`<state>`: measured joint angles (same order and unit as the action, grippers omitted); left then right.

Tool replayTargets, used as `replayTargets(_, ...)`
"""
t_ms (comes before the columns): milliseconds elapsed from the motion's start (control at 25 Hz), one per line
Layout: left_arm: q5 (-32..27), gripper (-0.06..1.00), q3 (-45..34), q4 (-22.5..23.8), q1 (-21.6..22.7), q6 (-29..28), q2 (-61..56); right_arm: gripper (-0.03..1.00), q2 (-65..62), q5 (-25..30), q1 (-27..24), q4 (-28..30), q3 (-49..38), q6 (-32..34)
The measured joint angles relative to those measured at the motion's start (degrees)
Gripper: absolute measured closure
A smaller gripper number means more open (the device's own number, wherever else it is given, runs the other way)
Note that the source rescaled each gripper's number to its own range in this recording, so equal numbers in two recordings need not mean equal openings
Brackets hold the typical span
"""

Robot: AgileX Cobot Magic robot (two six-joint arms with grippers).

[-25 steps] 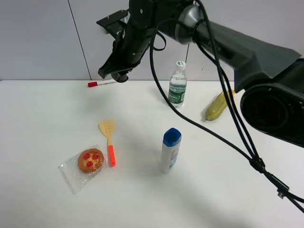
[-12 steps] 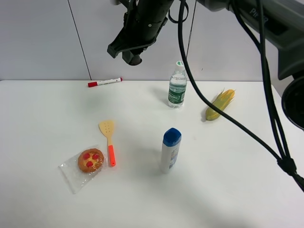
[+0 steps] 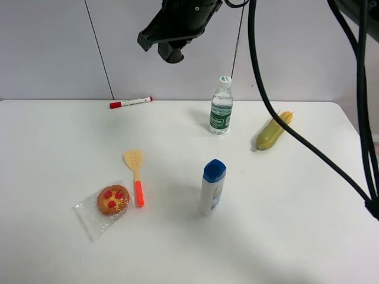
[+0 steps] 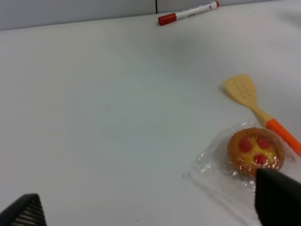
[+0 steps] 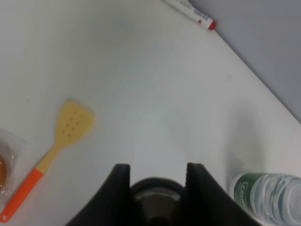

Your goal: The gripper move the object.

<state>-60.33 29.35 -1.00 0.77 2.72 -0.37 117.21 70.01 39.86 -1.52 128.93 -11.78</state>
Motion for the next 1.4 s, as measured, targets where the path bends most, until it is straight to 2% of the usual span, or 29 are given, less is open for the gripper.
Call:
replayTargets(440,0.0,-0.06,0.0,0.0,0.0,0.0,0.0,0.97,-2.96,0.03,0.19,-1.11,0.0,0.45)
replayTargets(760,0.0,-0.06,0.0,0.0,0.0,0.0,0.0,0.97,-10.78,0.03,-0.35,10.23,0.0,3.5)
replayTargets(1000,0.0,-0.06,0.0,0.0,0.0,0.0,0.0,0.97,-17.77,-0.03,-6.78,16.93,-3.62,5.59)
replayTargets(1240,0.0,-0.06,0.0,0.0,0.0,0.0,0.0,0.97,-26.72,0.03,-17.63,17.72,-16.48,7.28)
replayTargets(1400,0.0,-0.06,0.0,0.0,0.0,0.0,0.0,0.97,-32.83,0.1,-22.86,17.72,-25.65,8.68)
